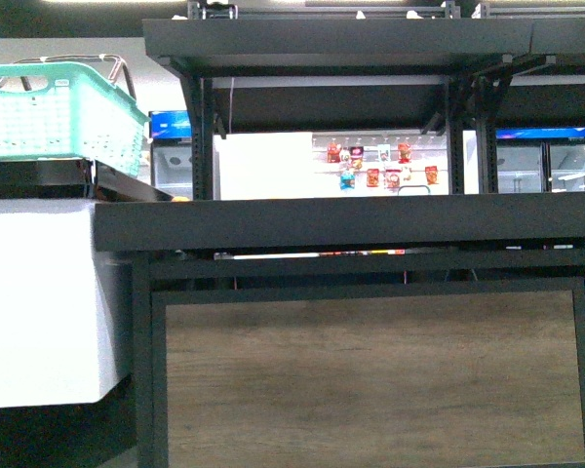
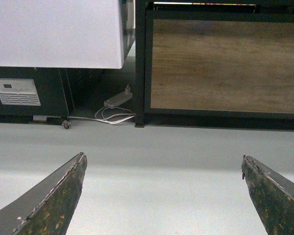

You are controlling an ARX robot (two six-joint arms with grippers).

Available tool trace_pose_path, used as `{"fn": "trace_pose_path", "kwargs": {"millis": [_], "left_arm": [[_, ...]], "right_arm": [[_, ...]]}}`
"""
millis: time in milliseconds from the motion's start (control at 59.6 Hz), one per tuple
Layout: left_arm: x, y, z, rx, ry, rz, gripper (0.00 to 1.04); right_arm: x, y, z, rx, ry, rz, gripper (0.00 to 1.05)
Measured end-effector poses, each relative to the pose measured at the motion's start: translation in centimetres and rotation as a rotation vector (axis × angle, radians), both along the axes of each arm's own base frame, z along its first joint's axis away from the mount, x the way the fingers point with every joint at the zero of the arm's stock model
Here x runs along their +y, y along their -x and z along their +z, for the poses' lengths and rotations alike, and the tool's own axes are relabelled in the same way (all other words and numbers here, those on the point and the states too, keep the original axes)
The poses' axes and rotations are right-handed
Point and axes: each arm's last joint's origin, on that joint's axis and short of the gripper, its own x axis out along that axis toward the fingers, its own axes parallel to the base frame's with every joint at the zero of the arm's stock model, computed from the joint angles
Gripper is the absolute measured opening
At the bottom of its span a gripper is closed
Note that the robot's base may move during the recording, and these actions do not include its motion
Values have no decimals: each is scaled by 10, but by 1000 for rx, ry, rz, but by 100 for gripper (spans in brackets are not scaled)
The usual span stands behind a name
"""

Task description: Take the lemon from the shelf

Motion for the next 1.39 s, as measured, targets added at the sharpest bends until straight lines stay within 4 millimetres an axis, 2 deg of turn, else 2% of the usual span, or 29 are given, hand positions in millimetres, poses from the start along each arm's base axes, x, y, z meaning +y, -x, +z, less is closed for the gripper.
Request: {"fn": "trace_pose_path", "kwargs": {"millis": [1393], "left_arm": [[0,0,0,0,0,0,97]], "right_arm": [[0,0,0,0,0,0,102]]}}
